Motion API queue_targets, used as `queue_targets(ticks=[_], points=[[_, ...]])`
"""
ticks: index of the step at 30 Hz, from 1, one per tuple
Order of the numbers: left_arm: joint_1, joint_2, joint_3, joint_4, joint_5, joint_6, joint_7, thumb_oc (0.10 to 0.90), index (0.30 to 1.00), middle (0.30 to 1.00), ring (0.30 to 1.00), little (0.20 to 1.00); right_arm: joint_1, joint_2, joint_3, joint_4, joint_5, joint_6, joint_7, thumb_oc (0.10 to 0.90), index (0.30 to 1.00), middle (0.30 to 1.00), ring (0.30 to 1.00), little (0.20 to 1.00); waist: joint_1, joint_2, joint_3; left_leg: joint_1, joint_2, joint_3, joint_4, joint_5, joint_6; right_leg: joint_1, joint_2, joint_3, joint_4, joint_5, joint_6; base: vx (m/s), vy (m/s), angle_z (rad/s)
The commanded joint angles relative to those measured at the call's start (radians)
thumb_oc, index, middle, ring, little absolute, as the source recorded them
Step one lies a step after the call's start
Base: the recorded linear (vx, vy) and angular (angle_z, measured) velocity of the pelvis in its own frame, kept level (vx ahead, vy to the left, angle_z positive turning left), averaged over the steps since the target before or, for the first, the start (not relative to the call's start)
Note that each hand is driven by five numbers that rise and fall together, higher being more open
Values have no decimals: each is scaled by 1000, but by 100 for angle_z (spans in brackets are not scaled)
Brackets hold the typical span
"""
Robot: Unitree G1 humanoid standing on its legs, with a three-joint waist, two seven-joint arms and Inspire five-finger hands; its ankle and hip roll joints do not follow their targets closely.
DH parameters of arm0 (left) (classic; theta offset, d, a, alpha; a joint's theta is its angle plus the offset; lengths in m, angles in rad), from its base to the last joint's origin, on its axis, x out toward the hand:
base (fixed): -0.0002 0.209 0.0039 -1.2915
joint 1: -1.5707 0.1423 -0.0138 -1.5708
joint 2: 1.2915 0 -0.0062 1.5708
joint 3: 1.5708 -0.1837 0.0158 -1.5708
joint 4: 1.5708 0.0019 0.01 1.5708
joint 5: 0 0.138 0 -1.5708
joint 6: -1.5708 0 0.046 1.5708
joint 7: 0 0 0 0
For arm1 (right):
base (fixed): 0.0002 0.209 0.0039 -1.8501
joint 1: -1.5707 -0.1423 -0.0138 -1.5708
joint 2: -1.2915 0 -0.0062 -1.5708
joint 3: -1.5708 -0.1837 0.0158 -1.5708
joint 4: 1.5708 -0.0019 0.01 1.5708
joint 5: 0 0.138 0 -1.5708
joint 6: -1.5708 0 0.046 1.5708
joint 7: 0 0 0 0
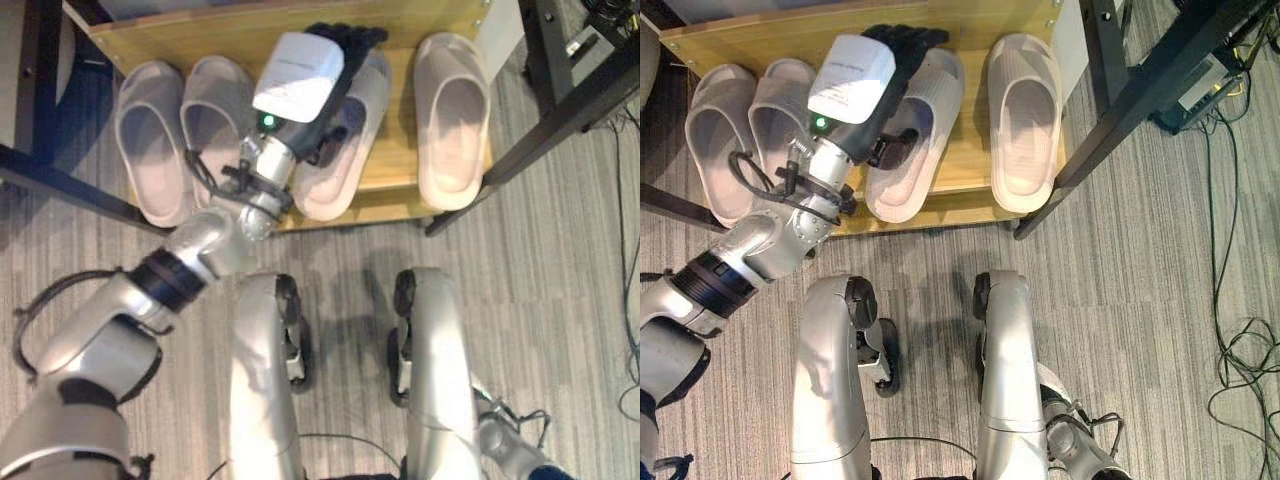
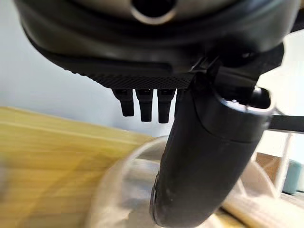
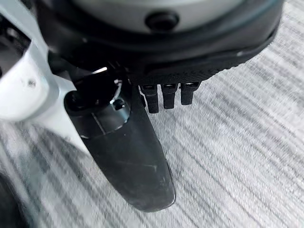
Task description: Arrange the slippers neatly on the shoe rack.
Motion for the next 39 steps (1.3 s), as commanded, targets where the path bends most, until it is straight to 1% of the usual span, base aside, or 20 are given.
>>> queue_targets(ticks=[1,7,8,9,10,11,16,19,21,24,25,27,32,33,35,37,38,39], points=[[-75,68,154,-99,-41,-54,60,800,900,900,900,900,45,-3,-37,-70,-16,-15,-7,800,900,900,900,900,9,13,-30,70,-20,-93,15,-97,60,-13,-7,11,-8,101,-34,0,0,0],[128,76,315,-215,-260,-145,86,800,900,900,900,900,62,16,-37,-49,-23,-5,-8,800,900,900,900,900,17,17,-30,70,-22,-89,24,-97,54,-18,-8,15,1,103,-42,0,0,0],[172,87,344,-252,-312,-164,77,800,900,900,900,900,63,19,-39,-41,-23,-2,-13,800,900,900,900,900,19,18,-30,70,-20,-90,17,-91,50,-17,-11,16,-2,102,-46,0,0,0],[187,92,352,-266,-338,-181,69,800,900,900,900,900,67,21,-41,-43,-23,-2,-15,800,900,900,900,900,21,17,-30,70,-21,-91,10,-86,48,-15,-11,17,-6,105,-47,0,0,0],[241,105,394,-314,-390,-218,65,800,900,900,900,900,76,20,-43,-49,-28,-2,-15,800,900,900,900,900,22,14,-30,70,-23,-89,-4,-83,46,-16,-9,21,-15,109,-51,0,0,0],[287,82,426,-354,-429,-251,93,800,900,900,900,900,84,25,-41,-45,-35,-3,-21,800,900,900,900,900,26,13,-30,70,-23,-91,-5,-86,45,-20,-8,20,-16,112,-50,0,0,0],[376,75,468,-494,-412,-292,90,800,900,900,900,900,96,26,-37,-38,-42,-12,-22,800,900,900,900,900,27,19,-30,70,-16,-92,26,-107,48,-32,4,23,3,113,-44,11,0,-4],[385,44,466,-528,-430,-309,82,800,900,900,900,900,87,21,-38,-39,-36,-16,-21,800,900,900,900,900,21,19,-30,70,-14,-89,35,-110,46,-35,3,24,9,111,-45,5,-3,-1],[387,38,460,-542,-458,-320,65,800,900,900,900,900,86,13,-43,-46,-34,-18,-22,800,900,900,900,900,19,19,-30,70,-12,-90,38,-112,45,-36,3,25,11,107,-48,0,0,0],[393,51,444,-554,-517,-334,17,800,900,900,900,900,84,7,-48,-47,-28,-18,-22,800,900,900,900,900,18,21,-30,70,-10,-90,40,-112,44,-37,3,24,12,106,-50,0,0,0],[388,62,428,-560,-556,-348,-18,800,900,900,900,900,82,5,-48,-43,-29,-16,-23,800,900,900,900,900,17,19,-30,70,-8,-90,37,-110,42,-39,3,23,8,108,-52,0,0,0],[391,77,418,-580,-578,-357,-50,800,900,900,900,900,82,3,-46,-36,-33,-14,-21,800,900,900,900,900,16,19,-30,70,-7,-90,36,-110,41,-39,4,23,6,108,-54,0,0,0],[391,97,390,-572,-617,-359,-87,800,900,900,900,900,79,1,-41,-15,-33,-13,-17,800,900,900,900,900,15,19,-30,70,-6,-90,32,-110,41,-41,6,24,3,107,-57,0,0,0],[385,115,375,-560,-622,-353,-107,800,900,900,900,900,78,0,-38,-8,-33,-13,-13,800,900,900,900,900,14,21,-30,70,-6,-90,31,-111,41,-41,6,24,4,106,-58,0,0,0],[379,123,369,-554,-623,-352,-112,800,900,900,900,900,78,2,-38,-6,-32,-13,-13,800,900,900,900,900,15,21,-30,70,-5,-90,31,-111,41,-41,7,24,3,105,-59,0,0,0],[365,172,350,-523,-609,-346,-128,800,900,900,900,900,76,4,-36,7,-31,-14,-12,800,900,900,900,900,14,26,-30,70,-5,-95,35,-113,40,-40,6,22,5,104,-60,0,0,0],[366,183,344,-519,-608,-348,-132,800,900,900,900,900,75,7,-34,12,-32,-15,-13,800,900,900,900,900,14,27,-30,70,-5,-96,36,-113,40,-40,5,22,5,104,-60,0,0,0],[368,226,330,-513,-605,-346,-157,800,900,900,900,900,73,7,-29,26,-34,-16,-11,800,900,900,900,900,16,30,-30,70,-3,-97,38,-113,39,-40,6,20,3,106,-62,0,0,0]])
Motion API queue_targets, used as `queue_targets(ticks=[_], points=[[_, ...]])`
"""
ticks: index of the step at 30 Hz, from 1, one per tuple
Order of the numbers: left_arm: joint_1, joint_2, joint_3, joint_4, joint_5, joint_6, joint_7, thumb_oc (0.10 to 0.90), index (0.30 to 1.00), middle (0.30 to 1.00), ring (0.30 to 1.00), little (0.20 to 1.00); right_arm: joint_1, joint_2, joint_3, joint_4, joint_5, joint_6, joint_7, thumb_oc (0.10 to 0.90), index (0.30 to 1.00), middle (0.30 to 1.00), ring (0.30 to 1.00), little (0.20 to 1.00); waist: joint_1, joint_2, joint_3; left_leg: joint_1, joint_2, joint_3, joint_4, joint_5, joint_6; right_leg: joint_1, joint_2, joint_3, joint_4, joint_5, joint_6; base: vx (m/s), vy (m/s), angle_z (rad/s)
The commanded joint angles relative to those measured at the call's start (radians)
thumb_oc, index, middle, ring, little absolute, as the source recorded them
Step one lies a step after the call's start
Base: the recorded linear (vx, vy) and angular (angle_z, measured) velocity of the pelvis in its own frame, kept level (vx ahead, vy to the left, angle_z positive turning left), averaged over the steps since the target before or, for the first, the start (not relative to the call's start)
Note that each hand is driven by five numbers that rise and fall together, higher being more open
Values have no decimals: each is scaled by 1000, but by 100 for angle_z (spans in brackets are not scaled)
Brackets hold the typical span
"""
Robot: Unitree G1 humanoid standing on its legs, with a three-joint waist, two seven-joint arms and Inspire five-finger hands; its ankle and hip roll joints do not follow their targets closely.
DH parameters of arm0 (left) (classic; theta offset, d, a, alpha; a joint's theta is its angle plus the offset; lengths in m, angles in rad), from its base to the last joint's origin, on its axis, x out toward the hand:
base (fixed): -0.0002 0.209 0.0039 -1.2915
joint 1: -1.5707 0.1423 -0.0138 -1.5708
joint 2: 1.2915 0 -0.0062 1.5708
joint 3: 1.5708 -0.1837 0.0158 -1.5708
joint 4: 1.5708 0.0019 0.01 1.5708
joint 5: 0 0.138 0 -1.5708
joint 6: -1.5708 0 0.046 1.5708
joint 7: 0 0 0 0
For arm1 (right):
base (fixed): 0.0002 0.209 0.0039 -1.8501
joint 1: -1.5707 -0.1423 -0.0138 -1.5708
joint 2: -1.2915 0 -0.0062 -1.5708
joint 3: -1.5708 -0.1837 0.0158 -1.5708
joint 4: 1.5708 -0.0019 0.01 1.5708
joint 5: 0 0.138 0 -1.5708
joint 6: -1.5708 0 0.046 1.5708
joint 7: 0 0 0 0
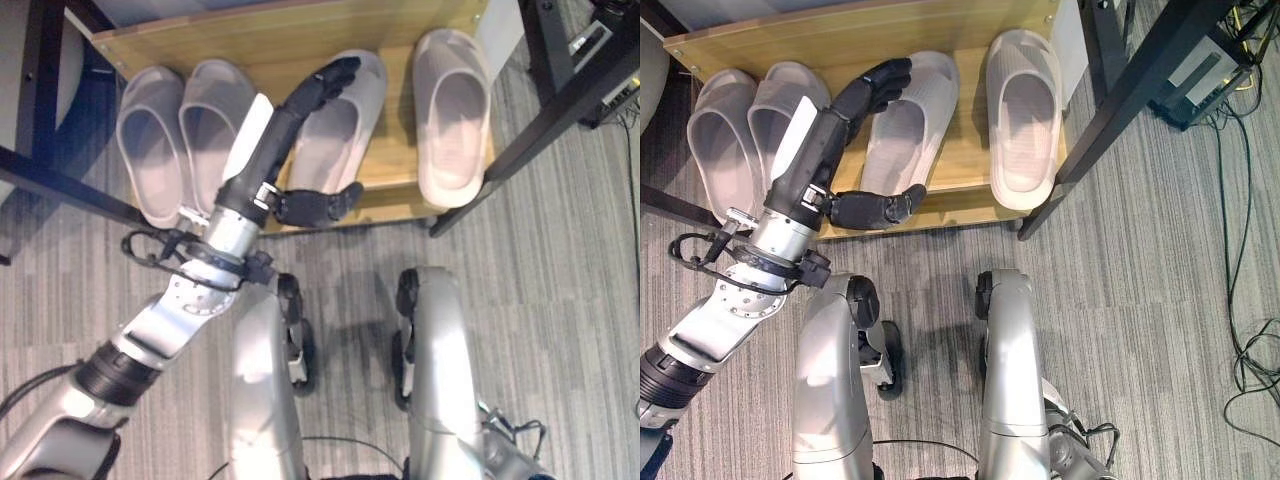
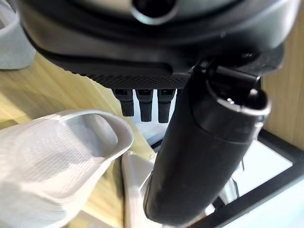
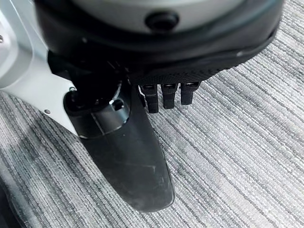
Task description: Arrange the slippers neatly on the shoe rack.
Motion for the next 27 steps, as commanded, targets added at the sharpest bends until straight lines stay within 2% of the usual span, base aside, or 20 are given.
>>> queue_targets(ticks=[1,6,9,11,15,16,18,20,24,27], points=[[-122,35,42,-59,15,-94,-6,800,900,900,900,900,48,-26,-21,-16,-19,-20,-2,800,900,900,900,900,18,15,-31,82,-9,-91,-6,-102,61,-16,-8,11,-46,112,-50,0,0,0],[-157,109,-15,-25,46,-79,-38,800,900,900,900,900,47,-25,-19,4,-25,-20,-9,800,900,900,900,900,18,18,-31,82,-9,-90,-12,-99,62,-16,-7,11,-54,115,-51,0,0,0],[-172,119,-33,-17,44,-77,-46,800,900,900,900,900,44,-22,-19,12,-25,-20,-10,800,900,900,900,900,21,17,-31,82,-10,-92,-15,-99,62,-15,-5,12,-56,118,-51,0,0,0],[-226,133,-91,-23,1,-78,-100,800,900,900,900,900,33,-13,-10,34,-24,-17,-6,800,900,900,900,900,18,18,-31,82,-8,-92,-8,-106,65,-16,-3,12,-56,114,-50,11,10,-2],[-255,137,-121,-30,-28,-78,-129,800,900,900,900,900,33,-11,-8,35,-23,-17,-1,800,900,900,900,900,12,17,-31,82,-8,-94,-4,-108,65,-16,-2,14,-51,112,-49,0,0,0],[-277,118,-145,-22,-49,-79,-141,800,900,900,900,900,30,-8,-3,42,-22,-16,2,800,900,900,900,900,9,15,-31,82,-8,-93,-4,-108,62,-16,-2,15,-49,112,-50,0,0,0],[-351,15,-197,9,-104,-75,-155,800,900,900,900,900,16,-6,7,57,-17,-14,2,800,900,900,900,900,0,8,-31,82,-10,-91,0,-108,59,-16,-4,18,-44,110,-51,0,0,0],[-382,-52,-215,46,-123,-70,-149,800,900,900,900,900,7,-8,14,56,-17,-13,2,800,900,900,900,900,-7,2,-31,82,-11,-90,2,-108,57,-16,-6,19,-42,109,-52,0,0,0],[-435,-126,-248,105,-109,-59,-147,800,900,900,900,900,-6,-14,18,58,-10,-12,3,800,900,900,900,900,-18,-8,-31,82,-11,-88,1,-107,55,-16,-7,20,-41,110,-51,4,-2,-1],[-426,-194,-239,175,-124,-53,-143,800,900,900,900,900,-7,-13,16,56,-5,-13,0,800,900,900,900,900,-25,-16,-31,82,-10,-88,-1,-106,52,-16,-5,23,-41,110,-51,0,0,0]])
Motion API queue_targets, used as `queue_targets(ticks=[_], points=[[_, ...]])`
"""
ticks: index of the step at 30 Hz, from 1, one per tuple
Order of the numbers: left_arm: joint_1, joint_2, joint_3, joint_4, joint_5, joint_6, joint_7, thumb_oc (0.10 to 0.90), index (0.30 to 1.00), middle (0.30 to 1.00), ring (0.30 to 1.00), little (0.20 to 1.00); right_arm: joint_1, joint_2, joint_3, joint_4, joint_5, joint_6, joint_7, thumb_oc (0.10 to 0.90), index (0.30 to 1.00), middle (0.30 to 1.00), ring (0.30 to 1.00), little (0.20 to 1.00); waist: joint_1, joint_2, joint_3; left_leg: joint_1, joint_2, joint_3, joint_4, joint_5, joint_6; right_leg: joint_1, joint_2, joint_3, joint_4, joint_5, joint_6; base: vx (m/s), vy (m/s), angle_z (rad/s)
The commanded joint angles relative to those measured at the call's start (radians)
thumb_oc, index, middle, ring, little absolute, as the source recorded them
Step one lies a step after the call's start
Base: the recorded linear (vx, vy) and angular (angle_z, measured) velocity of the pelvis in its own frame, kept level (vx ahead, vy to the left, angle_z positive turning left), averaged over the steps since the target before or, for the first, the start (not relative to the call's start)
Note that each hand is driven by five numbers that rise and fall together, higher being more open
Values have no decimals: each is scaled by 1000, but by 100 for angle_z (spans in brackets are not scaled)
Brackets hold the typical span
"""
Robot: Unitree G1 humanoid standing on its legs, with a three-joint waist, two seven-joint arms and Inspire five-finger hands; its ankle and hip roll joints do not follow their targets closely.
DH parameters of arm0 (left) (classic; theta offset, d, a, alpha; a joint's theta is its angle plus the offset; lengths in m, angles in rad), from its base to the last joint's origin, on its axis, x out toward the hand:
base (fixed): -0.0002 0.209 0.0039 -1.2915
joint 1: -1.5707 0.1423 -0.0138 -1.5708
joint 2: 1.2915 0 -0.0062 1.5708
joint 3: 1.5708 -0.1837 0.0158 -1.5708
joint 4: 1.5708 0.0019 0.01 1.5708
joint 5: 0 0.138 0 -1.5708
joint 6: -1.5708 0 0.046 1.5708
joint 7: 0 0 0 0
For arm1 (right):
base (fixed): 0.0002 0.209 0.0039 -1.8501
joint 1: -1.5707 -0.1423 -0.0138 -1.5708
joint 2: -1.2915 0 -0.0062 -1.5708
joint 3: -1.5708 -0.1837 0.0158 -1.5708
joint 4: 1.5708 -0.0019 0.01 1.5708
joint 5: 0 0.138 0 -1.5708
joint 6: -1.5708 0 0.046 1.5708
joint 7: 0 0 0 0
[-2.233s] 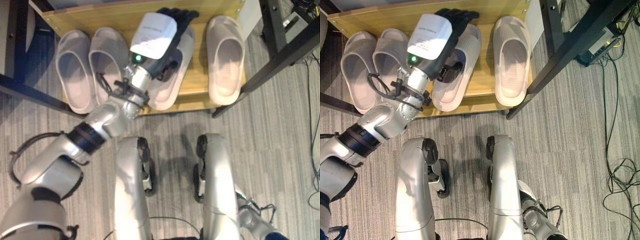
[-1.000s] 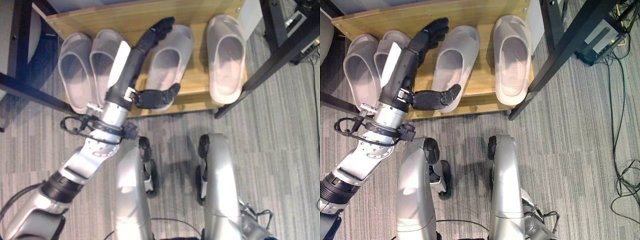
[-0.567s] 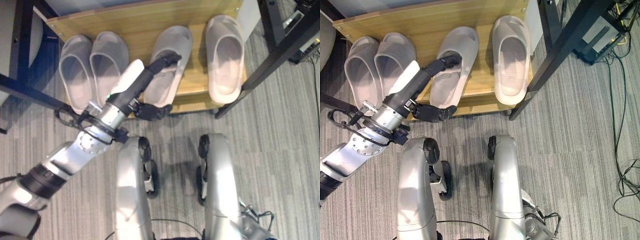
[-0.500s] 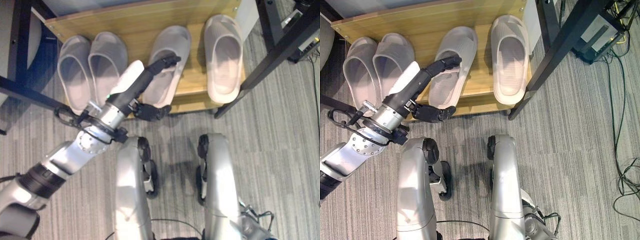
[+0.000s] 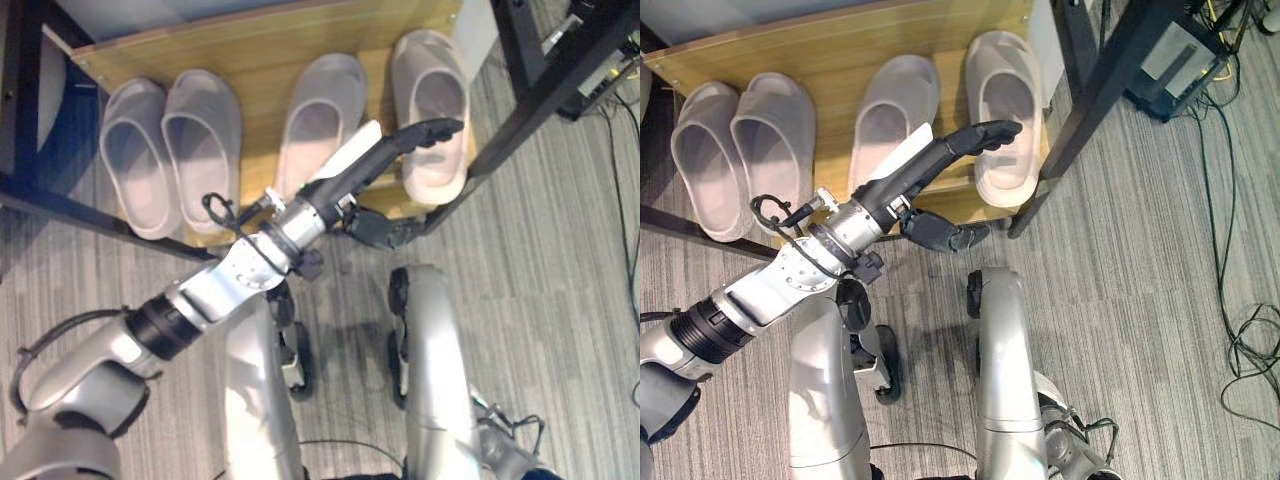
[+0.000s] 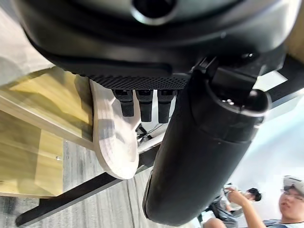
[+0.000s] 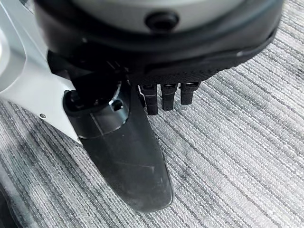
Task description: Arrange the slippers neatly on the shoe rack.
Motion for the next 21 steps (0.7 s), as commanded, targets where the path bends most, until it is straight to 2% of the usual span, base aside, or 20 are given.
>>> queue_targets(ticks=[1,3,9,11,21], points=[[-98,-49,72,13,-31,-63,42,800,900,900,900,900,33,-19,-10,3,-4,8,-2,800,900,900,900,900,16,-22,-32,74,-24,-79,-6,-97,48,-25,-15,34,-35,109,-52,34,9,-1],[-90,-95,92,50,0,-58,84,800,900,900,900,900,37,-21,-17,6,1,6,-8,800,900,900,900,900,12,-28,-32,74,-26,-81,-5,-98,48,-25,-17,33,-38,108,-52,16,7,-1],[-77,-94,134,42,8,-70,121,800,900,900,900,900,51,-24,-31,3,14,-3,-14,800,900,900,900,900,14,-29,-32,74,-28,-80,-5,-97,49,-25,-19,34,-37,108,-49,0,0,0],[-59,-40,189,-65,-37,-106,132,800,900,900,900,900,54,-18,-39,12,20,-5,-17,800,900,900,900,900,26,-25,-32,74,-31,-77,-5,-96,46,-25,-18,38,-29,109,-48,0,0,0],[-7,-17,272,-307,-245,-158,49,800,900,900,900,900,34,7,-31,36,26,4,-1,800,900,900,900,900,49,-17,-32,74,-37,-78,4,-100,38,-19,-20,32,-16,107,-51,0,0,0]])
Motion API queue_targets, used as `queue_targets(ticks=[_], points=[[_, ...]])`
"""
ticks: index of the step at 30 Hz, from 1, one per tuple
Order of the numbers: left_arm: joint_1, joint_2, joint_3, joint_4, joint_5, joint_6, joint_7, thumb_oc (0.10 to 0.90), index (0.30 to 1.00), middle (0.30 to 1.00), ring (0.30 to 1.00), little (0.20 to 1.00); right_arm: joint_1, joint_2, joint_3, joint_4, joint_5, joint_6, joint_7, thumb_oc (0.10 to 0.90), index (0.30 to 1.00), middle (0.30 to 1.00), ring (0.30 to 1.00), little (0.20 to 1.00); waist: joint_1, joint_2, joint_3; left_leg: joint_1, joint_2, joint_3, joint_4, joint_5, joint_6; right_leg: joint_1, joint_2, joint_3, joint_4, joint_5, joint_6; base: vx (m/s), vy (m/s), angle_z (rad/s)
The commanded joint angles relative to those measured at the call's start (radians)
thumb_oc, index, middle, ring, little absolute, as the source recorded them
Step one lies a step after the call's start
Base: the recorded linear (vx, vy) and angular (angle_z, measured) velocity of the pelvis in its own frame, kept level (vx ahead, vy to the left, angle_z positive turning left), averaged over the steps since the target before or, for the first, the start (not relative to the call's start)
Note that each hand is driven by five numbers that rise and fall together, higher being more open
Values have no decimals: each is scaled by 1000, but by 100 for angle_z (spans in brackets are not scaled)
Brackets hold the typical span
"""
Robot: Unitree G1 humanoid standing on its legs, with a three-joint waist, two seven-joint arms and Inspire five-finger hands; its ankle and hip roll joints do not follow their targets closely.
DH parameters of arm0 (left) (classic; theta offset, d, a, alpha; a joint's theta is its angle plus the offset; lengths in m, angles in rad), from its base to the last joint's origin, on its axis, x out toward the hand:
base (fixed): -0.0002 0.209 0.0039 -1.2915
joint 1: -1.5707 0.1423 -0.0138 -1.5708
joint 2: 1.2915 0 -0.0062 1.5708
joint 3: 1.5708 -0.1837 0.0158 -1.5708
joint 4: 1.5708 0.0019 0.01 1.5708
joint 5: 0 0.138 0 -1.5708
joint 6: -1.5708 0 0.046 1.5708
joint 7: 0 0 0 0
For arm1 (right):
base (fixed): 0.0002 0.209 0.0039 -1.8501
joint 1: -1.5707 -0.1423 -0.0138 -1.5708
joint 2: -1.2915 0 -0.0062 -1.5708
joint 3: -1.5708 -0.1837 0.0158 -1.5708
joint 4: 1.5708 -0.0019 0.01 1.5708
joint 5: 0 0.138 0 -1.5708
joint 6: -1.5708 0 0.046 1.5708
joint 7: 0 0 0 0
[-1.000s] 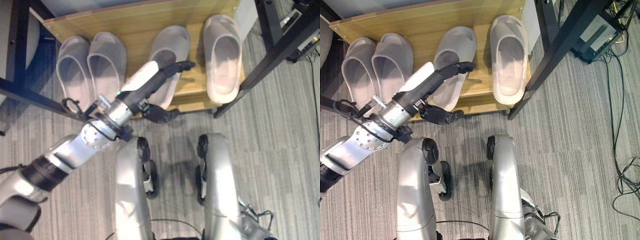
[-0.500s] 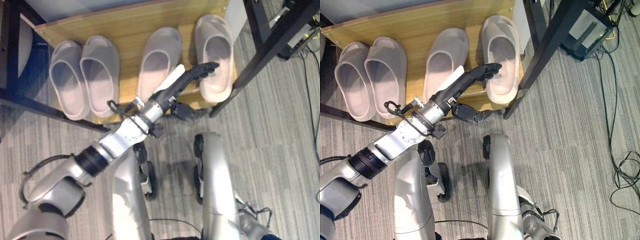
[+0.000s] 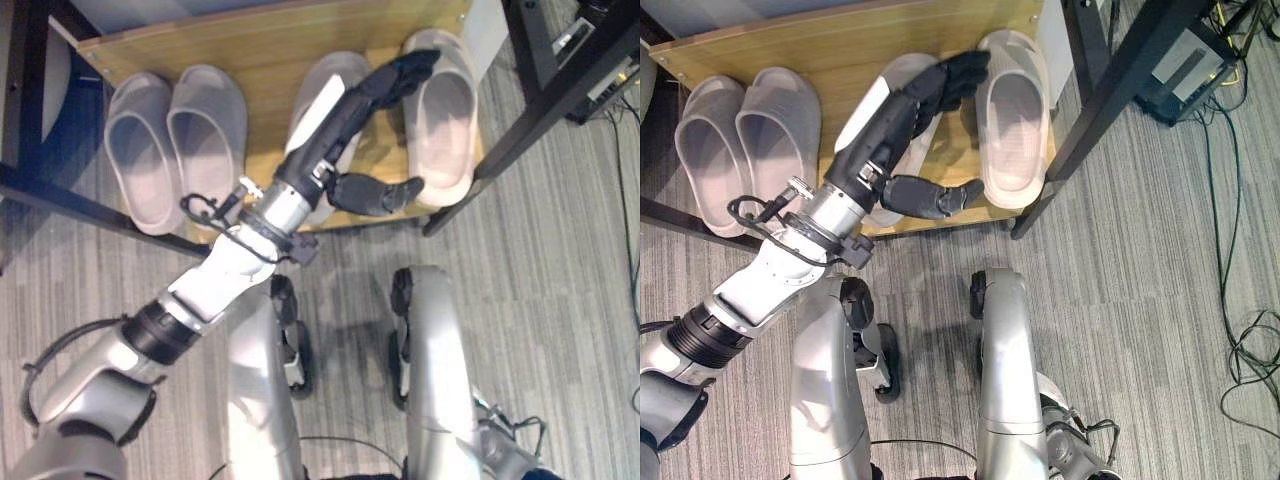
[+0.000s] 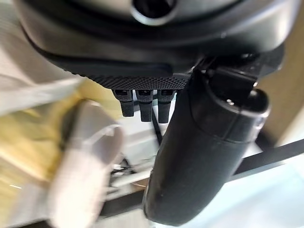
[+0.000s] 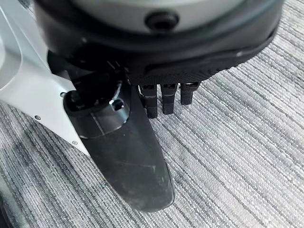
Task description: Arrange the slippers neatly on the shoe rack.
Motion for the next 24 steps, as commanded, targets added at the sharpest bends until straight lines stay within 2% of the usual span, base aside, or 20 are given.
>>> queue_targets(ticks=[1,4,5,8,9,12,14,20,24], points=[[-70,5,100,-144,-75,-134,-14,800,900,900,900,900,37,6,-28,13,20,7,15,800,900,900,900,900,22,-4,-32,80,-35,-83,5,-100,40,-15,-16,28,-19,107,-51,0,0,0],[-69,20,102,-153,-63,-133,-13,800,900,900,900,900,36,7,-28,17,21,7,18,800,900,900,900,900,24,-3,-32,80,-36,-85,6,-101,39,-14,-15,29,-18,105,-52,0,0,0],[-80,98,78,-135,-20,-123,-12,800,900,900,900,900,29,12,-28,35,25,8,16,800,900,900,900,900,31,5,-32,80,-35,-85,6,-99,39,-12,-15,29,-20,108,-53,0,0,0],[-84,180,42,-138,7,-110,-49,800,900,900,900,900,27,15,-29,49,25,9,20,800,900,900,900,900,34,10,-32,80,-34,-85,4,-97,39,-12,-15,32,-22,110,-52,0,0,0],[-94,245,9,-129,42,-99,-70,800,900,900,900,900,29,24,-33,52,31,5,26,800,900,900,900,900,37,15,-32,80,-33,-85,5,-97,39,-11,-14,32,-20,110,-51,0,0,0],[-101,286,-14,-100,81,-94,-63,800,900,900,900,900,24,26,-35,56,30,5,23,800,900,900,900,900,39,19,-32,80,-33,-85,3,-96,40,-10,-16,31,-21,110,-53,0,0,0],[-114,350,-45,-53,224,-78,-28,800,900,900,900,900,19,27,-38,65,25,2,16,800,900,900,900,900,44,24,-32,80,-33,-85,1,-94,42,-6,-21,27,-23,110,-52,0,0,0],[-141,387,-80,-12,378,-48,-14,800,900,900,900,900,24,26,-49,60,29,-6,1,800,900,900,900,900,49,27,-32,80,-33,-83,-1,-92,46,-4,-22,23,-26,111,-47,0,0,0],[-160,384,-101,-11,379,-47,-31,800,900,900,900,900,21,28,-45,63,23,-1,-1,800,900,900,900,900,49,28,-32,80,-34,-81,2,-93,48,-5,-20,25,-22,110,-47,0,0,0]])
